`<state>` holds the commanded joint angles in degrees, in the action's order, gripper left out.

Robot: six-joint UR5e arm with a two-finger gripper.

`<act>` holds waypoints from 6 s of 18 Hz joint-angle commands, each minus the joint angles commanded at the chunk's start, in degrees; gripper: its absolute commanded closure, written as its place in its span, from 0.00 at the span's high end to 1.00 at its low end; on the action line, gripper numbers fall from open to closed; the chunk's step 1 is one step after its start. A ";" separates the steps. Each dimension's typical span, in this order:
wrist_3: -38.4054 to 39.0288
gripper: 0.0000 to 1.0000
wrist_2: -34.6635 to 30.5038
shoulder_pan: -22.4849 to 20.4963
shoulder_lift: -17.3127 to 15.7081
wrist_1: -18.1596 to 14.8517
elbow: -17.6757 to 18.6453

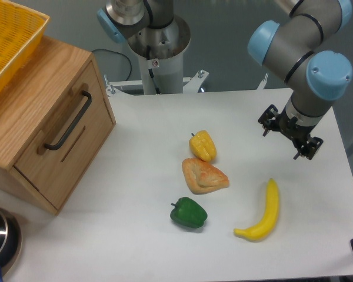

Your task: Slide the top drawer open

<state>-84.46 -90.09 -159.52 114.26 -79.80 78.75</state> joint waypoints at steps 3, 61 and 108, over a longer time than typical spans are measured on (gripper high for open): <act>-0.09 1.00 0.26 -0.18 -0.17 0.00 0.00; 42.98 1.00 23.20 27.33 -18.54 -9.31 13.18; 45.97 1.00 22.76 28.48 -16.00 -8.26 12.92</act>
<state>-38.50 -67.32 -131.04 98.26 -88.07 91.67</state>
